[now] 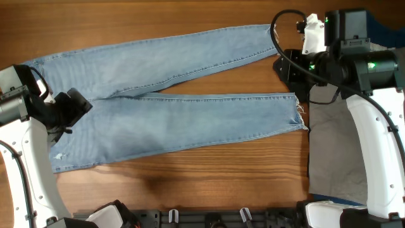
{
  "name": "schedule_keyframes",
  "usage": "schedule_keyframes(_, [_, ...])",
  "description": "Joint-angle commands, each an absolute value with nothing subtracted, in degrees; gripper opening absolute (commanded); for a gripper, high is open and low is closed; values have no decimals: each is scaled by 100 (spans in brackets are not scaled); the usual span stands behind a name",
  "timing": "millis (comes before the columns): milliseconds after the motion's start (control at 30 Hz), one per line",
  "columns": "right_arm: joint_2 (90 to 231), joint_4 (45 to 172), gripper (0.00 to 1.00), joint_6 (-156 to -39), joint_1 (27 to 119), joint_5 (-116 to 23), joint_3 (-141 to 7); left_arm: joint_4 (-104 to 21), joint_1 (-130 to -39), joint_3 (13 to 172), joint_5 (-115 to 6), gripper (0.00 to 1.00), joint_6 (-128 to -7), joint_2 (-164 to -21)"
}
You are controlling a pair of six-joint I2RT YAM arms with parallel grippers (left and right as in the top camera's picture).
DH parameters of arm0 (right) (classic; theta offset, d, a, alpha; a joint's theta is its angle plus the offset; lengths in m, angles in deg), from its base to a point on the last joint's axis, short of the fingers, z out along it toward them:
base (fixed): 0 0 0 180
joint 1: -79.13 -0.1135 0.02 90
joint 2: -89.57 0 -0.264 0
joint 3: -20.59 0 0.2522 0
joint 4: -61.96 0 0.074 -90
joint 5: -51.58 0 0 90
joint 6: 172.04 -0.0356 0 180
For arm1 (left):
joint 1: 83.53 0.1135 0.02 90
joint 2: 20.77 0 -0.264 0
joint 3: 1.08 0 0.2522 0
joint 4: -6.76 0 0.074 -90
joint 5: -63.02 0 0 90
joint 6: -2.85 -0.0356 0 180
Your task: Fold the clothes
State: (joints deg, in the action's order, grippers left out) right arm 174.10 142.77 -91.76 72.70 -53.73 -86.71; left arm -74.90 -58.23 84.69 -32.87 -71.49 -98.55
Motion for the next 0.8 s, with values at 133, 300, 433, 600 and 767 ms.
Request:
schedule_keyframes(133, [17609, 14618, 51, -9145, 7263, -5161, -8704, -7429, -5784, 8501, -3351, 100, -7131, -9853])
schedule_keyframes(300, [17880, 14740, 52, -9587, 7263, -4914, -8487, -7435, -5784, 8375, -3348, 100, -7129, -10047])
schedule_keyframes(433, [18122, 14609, 47, -10098, 7270, -4820, -8092, -7136, -5784, 7843, -3005, 100, -6937, -10192])
schedule_keyframes(600, [18203, 14255, 49, -10336, 7311, -4820, -7703, -6546, -5775, 7159, -2850, 100, -6845, -10340])
schedule_keyframes(767, [18223, 13988, 53, -10301, 7558, -4822, -7170, -6154, -5144, 6930, -2747, 95, -6716, -10522])
